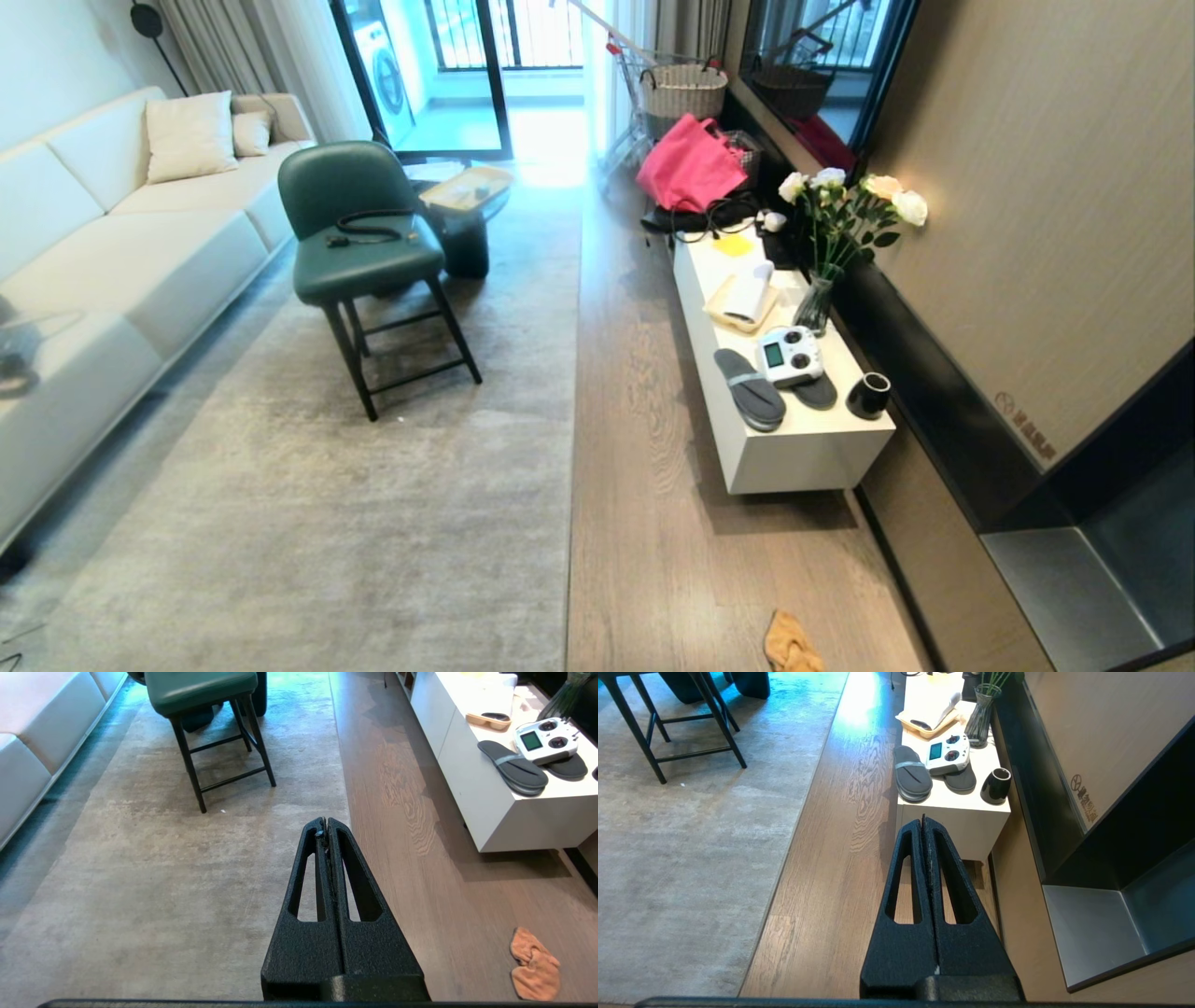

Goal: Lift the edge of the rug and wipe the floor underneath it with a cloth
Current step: Pick up the rag

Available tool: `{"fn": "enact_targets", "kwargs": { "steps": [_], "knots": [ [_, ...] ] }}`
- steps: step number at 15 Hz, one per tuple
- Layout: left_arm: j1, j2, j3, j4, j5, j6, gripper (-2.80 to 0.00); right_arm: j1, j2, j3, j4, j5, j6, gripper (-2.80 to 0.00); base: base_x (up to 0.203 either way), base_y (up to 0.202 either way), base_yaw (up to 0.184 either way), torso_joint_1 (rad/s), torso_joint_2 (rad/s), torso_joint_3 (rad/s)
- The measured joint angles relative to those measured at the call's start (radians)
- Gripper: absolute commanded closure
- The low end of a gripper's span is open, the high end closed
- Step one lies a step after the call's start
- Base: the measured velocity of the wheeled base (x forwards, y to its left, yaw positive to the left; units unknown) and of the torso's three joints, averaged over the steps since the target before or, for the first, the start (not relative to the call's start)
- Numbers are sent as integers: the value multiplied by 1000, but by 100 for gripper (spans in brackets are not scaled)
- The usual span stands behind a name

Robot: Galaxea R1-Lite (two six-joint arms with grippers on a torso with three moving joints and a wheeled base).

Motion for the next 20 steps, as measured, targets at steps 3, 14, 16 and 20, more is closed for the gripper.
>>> {"fn": "enact_targets", "kwargs": {
  "steps": [3, 14, 16, 20],
  "knots": [
    [0, 0, 0, 0, 0, 0, 0, 0, 0, 0, 0, 0, 0, 0, 0, 0, 0, -126, 296, 168],
    [0, 0, 0, 0, 1, 0, 0, 0, 0, 0, 0, 0, 0, 0, 0, 0, 0, -131, 315, 184],
    [0, 0, 0, 0, 0, 0, 0, 0, 0, 0, 0, 0, 0, 0, 0, 0, 0, -138, 330, 195],
    [0, 0, 0, -1, 0, 0, 0, 0, 0, 0, 0, 0, 0, 0, 0, 0, 0, -132, 347, 207]
  ]
}}
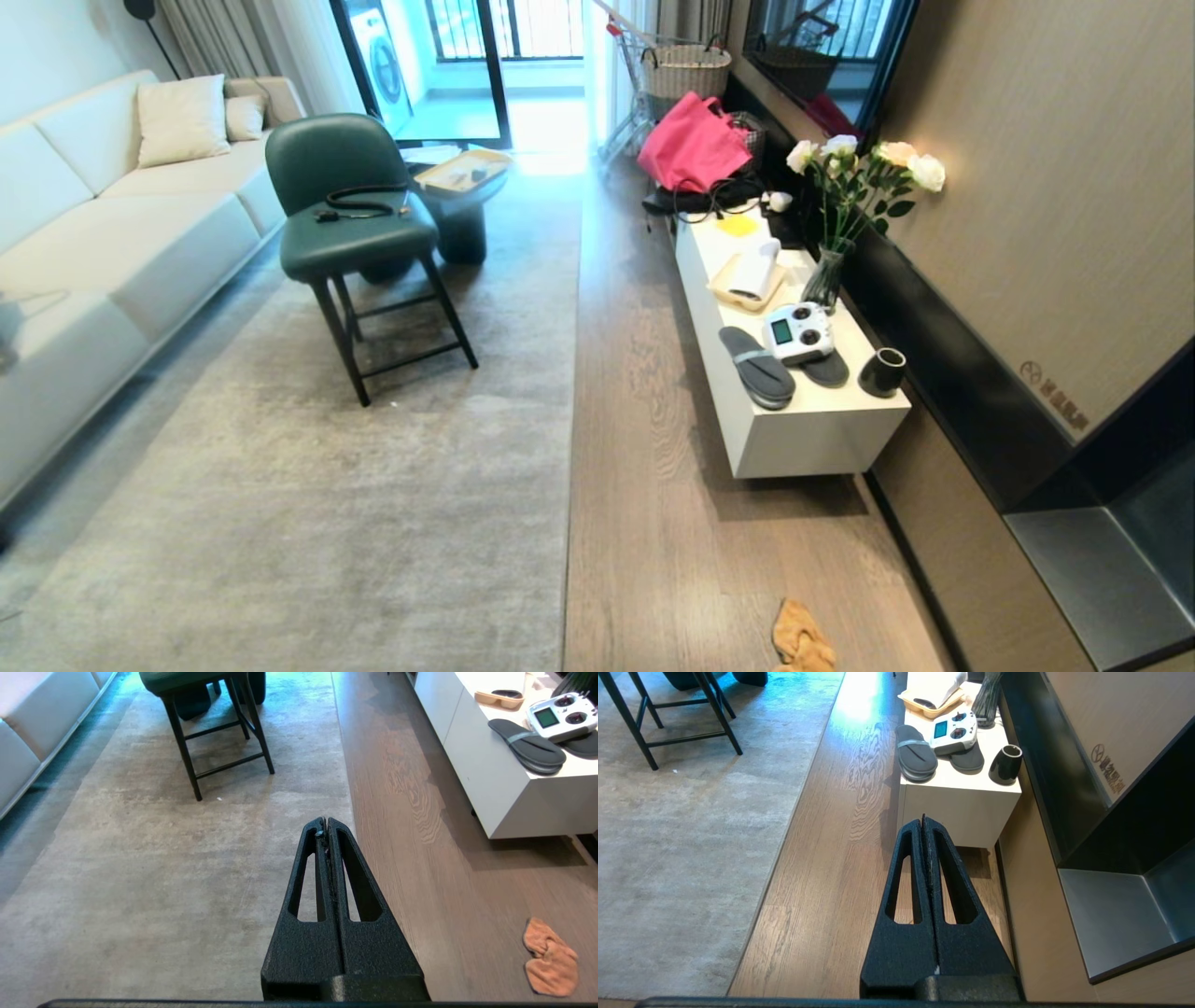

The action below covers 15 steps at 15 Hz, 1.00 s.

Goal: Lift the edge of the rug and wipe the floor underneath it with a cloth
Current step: Pick up the rag

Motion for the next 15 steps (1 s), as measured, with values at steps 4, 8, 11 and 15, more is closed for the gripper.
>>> {"fn": "enact_targets", "kwargs": {
  "steps": [4, 8, 11, 15],
  "knots": [
    [0, 0, 0, 0, 0, 0, 0, 0, 0, 0, 0, 0, 0, 0, 0, 0, 0, -146, 385, 237],
    [0, 0, 0, 1, 0, 0, 0, 0, 0, 0, 0, 0, 0, 0, 0, 0, 0, -188, 530, 331],
    [0, 0, 0, 1, 0, 0, 0, 0, 0, 0, 1, 0, 0, 0, 0, 0, 0, -169, 546, 366],
    [0, 0, 0, 1, 0, 0, 0, 0, 0, 0, 0, 0, 0, 0, 0, 0, 0, -152, 513, 368]
  ]
}}
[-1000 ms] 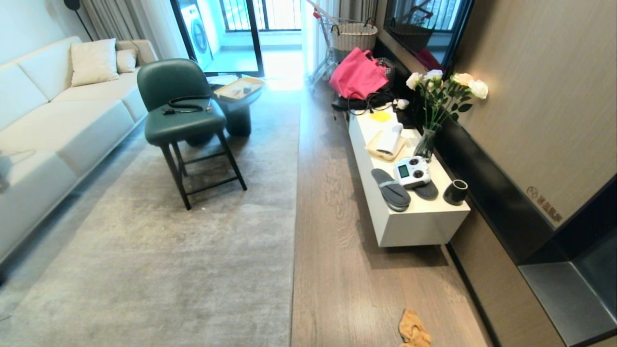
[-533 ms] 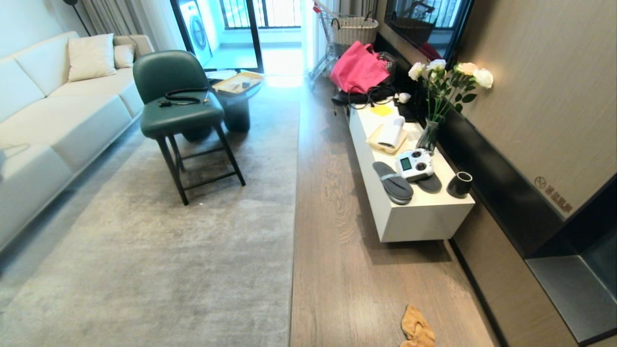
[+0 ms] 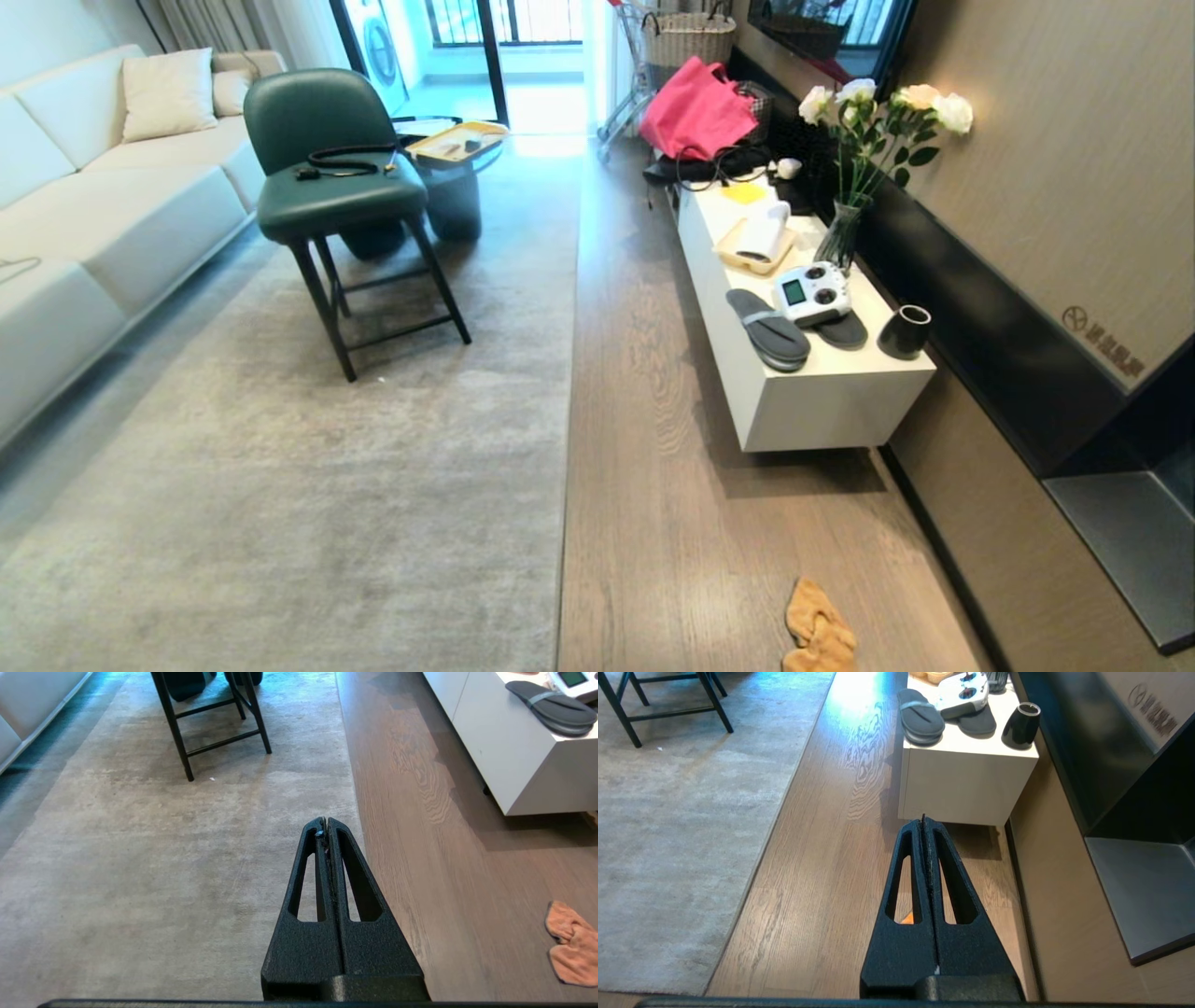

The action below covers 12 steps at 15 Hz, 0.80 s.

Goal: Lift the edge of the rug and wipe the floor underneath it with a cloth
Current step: Pick up the rag

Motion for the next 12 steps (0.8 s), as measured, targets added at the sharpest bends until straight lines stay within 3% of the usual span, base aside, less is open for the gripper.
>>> {"fn": "enact_targets", "kwargs": {
  "steps": [12],
  "knots": [
    [0, 0, 0, 0, 0, 0, 0, 0, 0, 0, 0, 0, 0, 0, 0, 0, 0, -68, 459, 393]
  ]
}}
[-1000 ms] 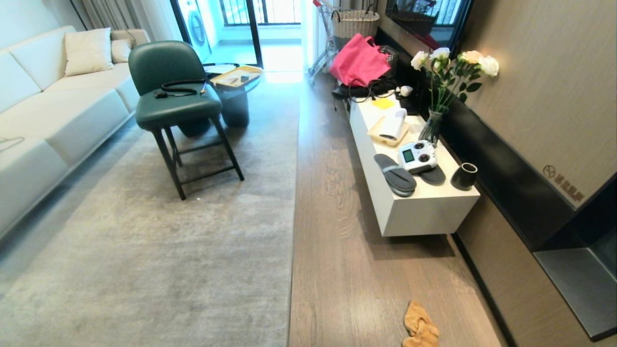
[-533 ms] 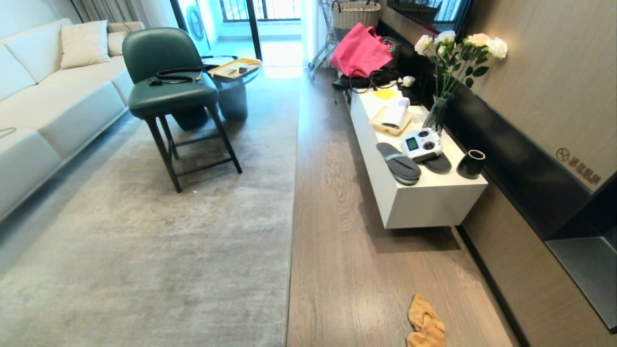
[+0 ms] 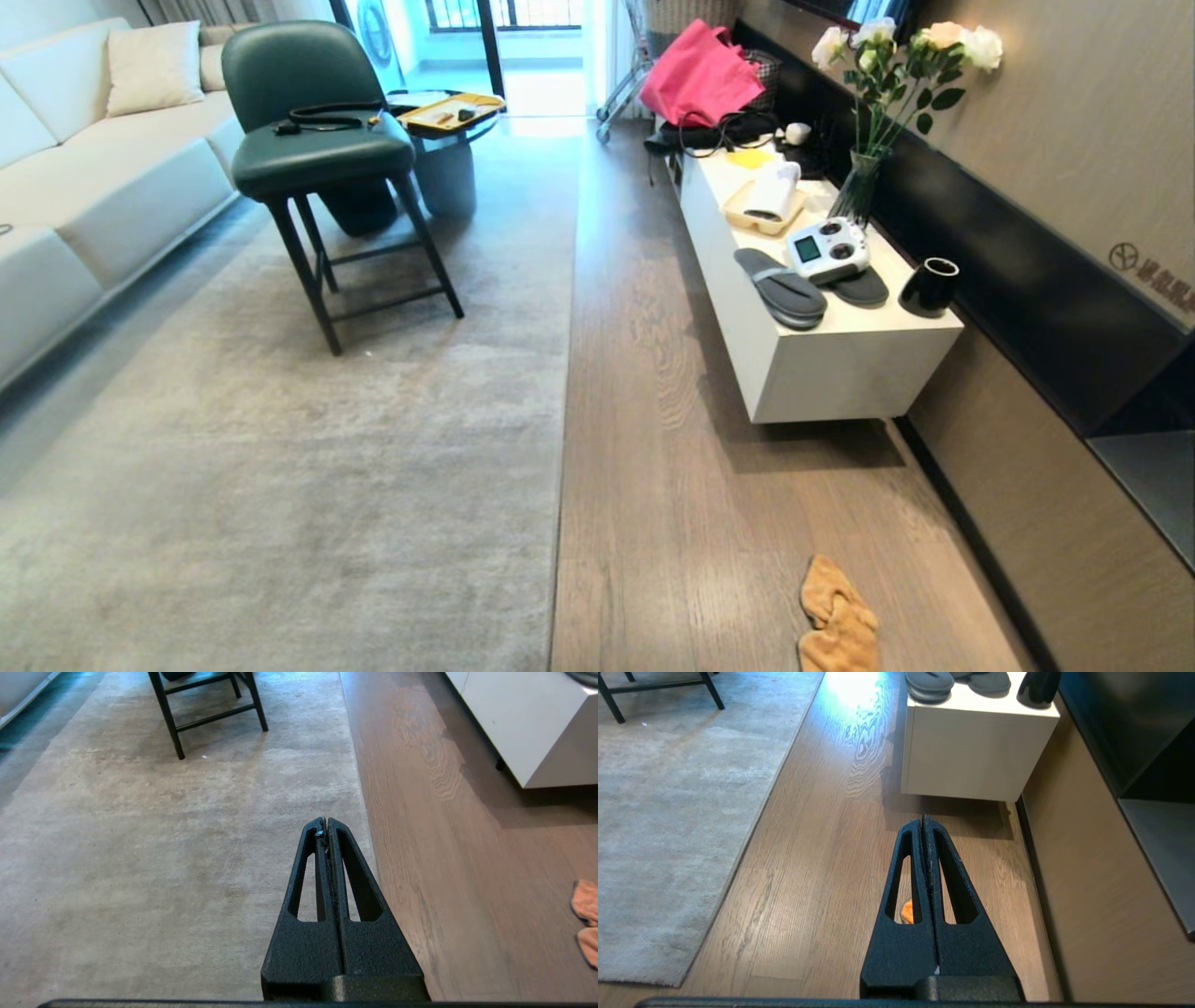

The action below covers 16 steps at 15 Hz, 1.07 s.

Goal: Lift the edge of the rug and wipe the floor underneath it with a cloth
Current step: Pick up the rag

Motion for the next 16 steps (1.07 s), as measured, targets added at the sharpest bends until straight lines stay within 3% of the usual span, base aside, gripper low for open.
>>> {"fn": "enact_targets", "kwargs": {
  "steps": [5, 16],
  "knots": [
    [0, 0, 0, 2, 0, 0, 0, 0, 0, 0, 2, 0, 0, 0, 0, 0, 0, 28, 354, 400],
    [0, 0, 0, 0, 0, 0, 0, 0, 0, 0, 0, 0, 0, 0, 0, 0, 0, 0, 0, 0]
  ]
}}
